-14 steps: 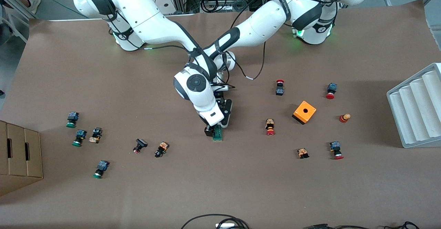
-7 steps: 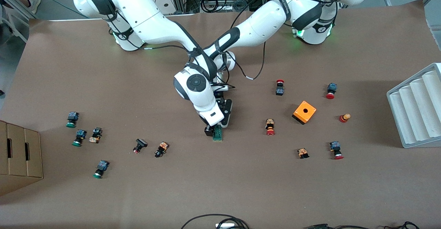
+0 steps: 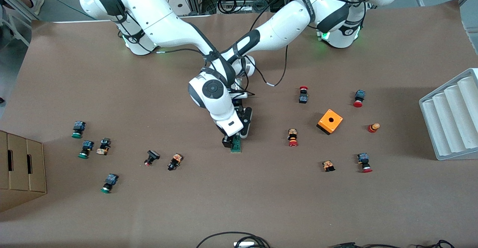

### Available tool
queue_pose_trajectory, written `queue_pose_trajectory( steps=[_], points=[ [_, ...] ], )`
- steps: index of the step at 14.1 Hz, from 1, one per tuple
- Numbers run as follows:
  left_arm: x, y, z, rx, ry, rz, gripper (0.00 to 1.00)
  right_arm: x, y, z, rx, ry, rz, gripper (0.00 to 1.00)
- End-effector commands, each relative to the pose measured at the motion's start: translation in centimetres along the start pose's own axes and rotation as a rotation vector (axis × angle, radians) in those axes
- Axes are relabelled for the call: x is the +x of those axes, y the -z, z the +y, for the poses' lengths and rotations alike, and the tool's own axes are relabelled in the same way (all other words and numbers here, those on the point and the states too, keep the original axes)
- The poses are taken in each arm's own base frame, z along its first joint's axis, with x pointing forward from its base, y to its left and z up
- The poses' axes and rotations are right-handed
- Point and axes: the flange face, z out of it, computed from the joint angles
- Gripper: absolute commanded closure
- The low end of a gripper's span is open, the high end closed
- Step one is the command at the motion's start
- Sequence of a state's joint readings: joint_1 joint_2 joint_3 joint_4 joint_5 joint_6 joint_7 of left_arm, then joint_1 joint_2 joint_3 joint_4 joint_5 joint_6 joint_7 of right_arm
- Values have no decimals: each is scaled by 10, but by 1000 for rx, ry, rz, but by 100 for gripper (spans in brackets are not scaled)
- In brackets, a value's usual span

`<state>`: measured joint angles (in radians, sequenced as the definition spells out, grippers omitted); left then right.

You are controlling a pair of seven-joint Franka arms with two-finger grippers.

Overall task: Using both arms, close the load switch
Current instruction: 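Swing the white handle up with the right gripper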

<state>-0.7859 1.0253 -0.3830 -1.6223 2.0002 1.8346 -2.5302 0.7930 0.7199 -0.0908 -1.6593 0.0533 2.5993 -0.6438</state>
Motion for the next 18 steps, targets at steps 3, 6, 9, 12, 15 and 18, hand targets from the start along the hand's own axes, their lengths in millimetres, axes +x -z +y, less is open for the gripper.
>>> queue_pose_trajectory(
  steps=[3, 6, 9, 12, 15, 18],
  points=[
    [0, -2, 3, -2, 14, 33, 39, 4, 12, 16, -41, -15, 21, 18],
    [0, -3, 3, 0, 15, 33, 39, 4, 13, 18, -42, -16, 22, 18],
    [0, -2, 3, -2, 14, 33, 39, 4, 15, 19, -44, -18, 24, 18],
    [0, -2, 3, -2, 14, 33, 39, 4, 16, 20, -45, -16, 26, 18],
    [0, -3, 3, -1, 15, 33, 39, 4, 17, 21, -45, -19, 27, 18],
    [0, -2, 3, -2, 14, 33, 39, 6, 20, 22, -49, -19, 32, 18]
  ],
)
